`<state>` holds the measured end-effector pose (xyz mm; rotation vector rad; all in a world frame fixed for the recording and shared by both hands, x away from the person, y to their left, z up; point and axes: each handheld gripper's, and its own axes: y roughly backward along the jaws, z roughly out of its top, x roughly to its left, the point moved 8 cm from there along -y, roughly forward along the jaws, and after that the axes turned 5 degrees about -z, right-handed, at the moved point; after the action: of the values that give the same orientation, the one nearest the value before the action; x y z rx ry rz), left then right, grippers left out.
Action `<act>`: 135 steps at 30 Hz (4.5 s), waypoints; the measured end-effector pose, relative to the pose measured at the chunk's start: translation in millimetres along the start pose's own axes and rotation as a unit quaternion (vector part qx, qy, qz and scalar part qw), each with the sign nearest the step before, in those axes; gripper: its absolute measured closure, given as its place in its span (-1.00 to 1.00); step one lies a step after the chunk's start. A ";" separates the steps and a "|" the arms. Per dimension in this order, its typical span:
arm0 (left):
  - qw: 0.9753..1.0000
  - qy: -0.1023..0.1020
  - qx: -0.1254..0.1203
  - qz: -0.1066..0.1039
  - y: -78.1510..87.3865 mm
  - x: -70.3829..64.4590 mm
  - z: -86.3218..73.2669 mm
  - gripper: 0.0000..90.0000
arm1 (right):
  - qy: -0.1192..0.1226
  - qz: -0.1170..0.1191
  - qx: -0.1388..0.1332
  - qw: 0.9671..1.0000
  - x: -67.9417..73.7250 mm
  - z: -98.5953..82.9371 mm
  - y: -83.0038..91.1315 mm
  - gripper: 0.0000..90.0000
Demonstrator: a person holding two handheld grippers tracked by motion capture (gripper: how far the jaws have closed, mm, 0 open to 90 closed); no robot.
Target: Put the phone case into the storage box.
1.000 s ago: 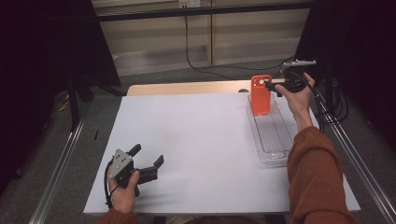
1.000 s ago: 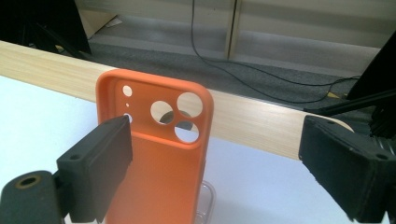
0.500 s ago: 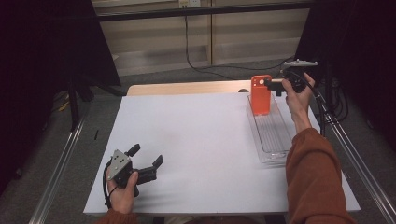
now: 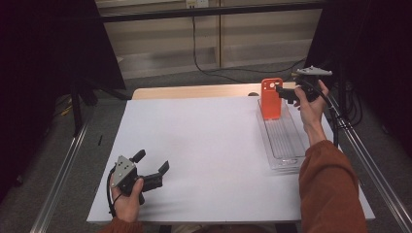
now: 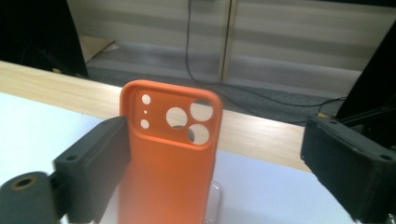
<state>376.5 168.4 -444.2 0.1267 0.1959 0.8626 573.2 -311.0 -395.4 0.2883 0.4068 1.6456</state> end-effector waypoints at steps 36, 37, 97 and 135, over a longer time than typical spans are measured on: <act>1.000 -0.008 -0.012 0.007 8.9 4.5 4.4 -0.93 | -0.033 0.017 -0.056 0.998 7.6 -31.4 58.1 -0.95; 1.000 -0.015 -0.014 0.012 9.5 4.9 4.7 -0.93 | -0.034 0.018 -0.059 0.998 8.0 -31.1 60.3 -0.97; 1.000 -0.009 -0.012 0.021 15.0 4.9 3.5 -0.95 | -0.038 0.026 -0.094 0.994 37.1 -98.2 157.2 -1.00; 0.999 -0.012 0.001 0.041 23.0 5.9 -3.1 -0.95 | -0.035 0.002 -0.098 0.995 35.4 -151.8 208.7 -0.98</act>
<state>362.6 187.8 -443.6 0.1483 0.1706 0.9423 317.6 -307.7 -445.5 0.1991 0.1886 1.6604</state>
